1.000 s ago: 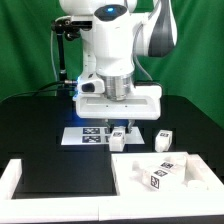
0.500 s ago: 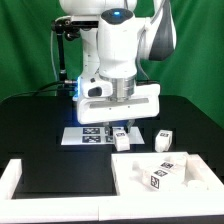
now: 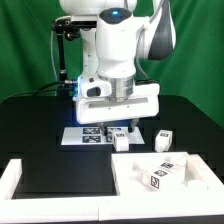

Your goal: Assemble one leg

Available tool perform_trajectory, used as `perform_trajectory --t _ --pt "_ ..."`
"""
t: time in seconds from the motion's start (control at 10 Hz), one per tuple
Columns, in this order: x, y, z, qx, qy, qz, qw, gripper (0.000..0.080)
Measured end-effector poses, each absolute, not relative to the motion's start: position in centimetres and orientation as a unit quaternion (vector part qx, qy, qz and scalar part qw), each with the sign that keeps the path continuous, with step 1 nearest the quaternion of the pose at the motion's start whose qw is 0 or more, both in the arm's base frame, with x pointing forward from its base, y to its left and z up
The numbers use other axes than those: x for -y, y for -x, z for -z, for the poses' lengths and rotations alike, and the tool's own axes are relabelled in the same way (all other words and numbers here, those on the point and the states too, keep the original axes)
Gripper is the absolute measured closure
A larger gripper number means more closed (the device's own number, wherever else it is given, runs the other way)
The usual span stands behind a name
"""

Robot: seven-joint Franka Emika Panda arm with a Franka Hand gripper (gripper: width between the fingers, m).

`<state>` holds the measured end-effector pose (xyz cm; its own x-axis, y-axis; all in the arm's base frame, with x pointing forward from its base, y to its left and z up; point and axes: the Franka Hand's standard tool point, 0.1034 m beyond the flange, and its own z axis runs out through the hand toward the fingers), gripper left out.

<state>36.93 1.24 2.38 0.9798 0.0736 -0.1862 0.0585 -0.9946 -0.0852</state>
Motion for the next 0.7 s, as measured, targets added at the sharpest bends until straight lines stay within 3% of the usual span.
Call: perform_trajectory --t 0.1,0.2,0.4,0.7 --pt "-1.1 -38.1 -3.0 0.033 0.994 -0.093 0.043 0.0171" --pt "-0.8 -39.1 -3.3 0.032 0.994 -0.097 0.048 0.0155" --pt "0.2 -41.9 -3.7 0.03 0.994 -0.094 0.053 0.0155" --pt "0.2 -42.2 -3.6 0.03 0.994 -0.095 0.054 0.0151"
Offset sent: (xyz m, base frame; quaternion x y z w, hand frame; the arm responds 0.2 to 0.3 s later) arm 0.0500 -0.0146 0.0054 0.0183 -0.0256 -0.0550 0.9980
